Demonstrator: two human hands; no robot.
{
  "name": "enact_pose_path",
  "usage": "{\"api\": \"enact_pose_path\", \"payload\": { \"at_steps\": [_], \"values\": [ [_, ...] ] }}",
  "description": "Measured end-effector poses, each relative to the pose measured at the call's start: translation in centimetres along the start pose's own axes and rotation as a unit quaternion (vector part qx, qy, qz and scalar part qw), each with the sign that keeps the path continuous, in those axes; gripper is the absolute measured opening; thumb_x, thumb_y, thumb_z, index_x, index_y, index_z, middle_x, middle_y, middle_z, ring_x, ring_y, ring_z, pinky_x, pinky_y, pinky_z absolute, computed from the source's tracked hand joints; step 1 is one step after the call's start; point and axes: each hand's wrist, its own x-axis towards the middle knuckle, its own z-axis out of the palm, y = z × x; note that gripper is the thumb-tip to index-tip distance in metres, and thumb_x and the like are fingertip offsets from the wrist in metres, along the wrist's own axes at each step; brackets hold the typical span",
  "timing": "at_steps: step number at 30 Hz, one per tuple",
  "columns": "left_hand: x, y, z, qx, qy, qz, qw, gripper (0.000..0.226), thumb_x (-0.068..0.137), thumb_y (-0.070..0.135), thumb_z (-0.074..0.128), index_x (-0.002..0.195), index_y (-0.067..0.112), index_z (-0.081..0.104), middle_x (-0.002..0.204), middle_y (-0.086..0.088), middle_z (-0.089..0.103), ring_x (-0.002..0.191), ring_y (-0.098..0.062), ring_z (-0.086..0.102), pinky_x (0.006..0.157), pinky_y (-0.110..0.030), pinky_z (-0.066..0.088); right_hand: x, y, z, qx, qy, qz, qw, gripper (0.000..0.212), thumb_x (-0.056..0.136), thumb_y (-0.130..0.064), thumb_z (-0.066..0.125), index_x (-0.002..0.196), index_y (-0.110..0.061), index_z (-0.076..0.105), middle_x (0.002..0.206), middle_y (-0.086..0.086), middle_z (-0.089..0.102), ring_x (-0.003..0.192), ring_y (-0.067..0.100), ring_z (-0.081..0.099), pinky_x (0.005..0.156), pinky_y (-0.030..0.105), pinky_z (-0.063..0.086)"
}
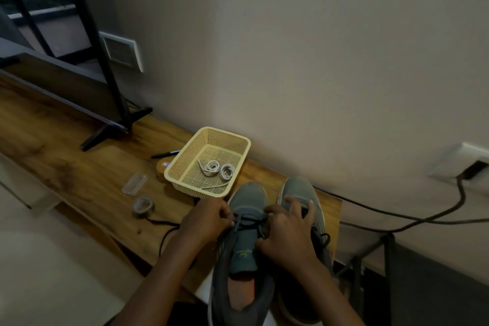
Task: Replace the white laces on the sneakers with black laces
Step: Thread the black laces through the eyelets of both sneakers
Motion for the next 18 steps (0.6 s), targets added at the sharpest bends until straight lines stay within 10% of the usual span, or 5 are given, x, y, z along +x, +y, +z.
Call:
{"api": "enact_pose_path", "payload": {
  "at_steps": [11, 18],
  "values": [
    [0.2, -0.2, -1.3, -0.085, 0.224, -0.073, 0.968, 0.016, 0.097, 0.022, 0.048, 0.084, 0.023, 0.058, 0.102, 0.001, 0.063, 0.088, -0.017, 0.059, 0.072, -0.033, 0.047, -0.1, 0.1, -0.1, 0.000, -0.010, 0.002, 1.000, 0.028, 0.079, -0.037, 0.059, 0.096, -0.016, 0.068, 0.140, -0.012, 0.044, 0.140, 0.025, 0.011, 0.110, 0.057, -0.011],
    [0.0, 0.6, -0.7, -0.106, 0.131, 0.063, 0.984, 0.022, 0.089, 0.011, 0.062, 0.107, 0.022, 0.068, 0.102, 0.009, 0.066, 0.095, -0.009, 0.061, 0.083, -0.033, 0.052, 0.0, -0.1, -0.2, 0.001, -0.009, 0.001, 1.000, 0.027, 0.078, -0.035, 0.059, 0.095, -0.016, 0.068, 0.140, -0.011, 0.045, 0.140, 0.025, 0.011, 0.110, 0.057, -0.010]
  ]
}}
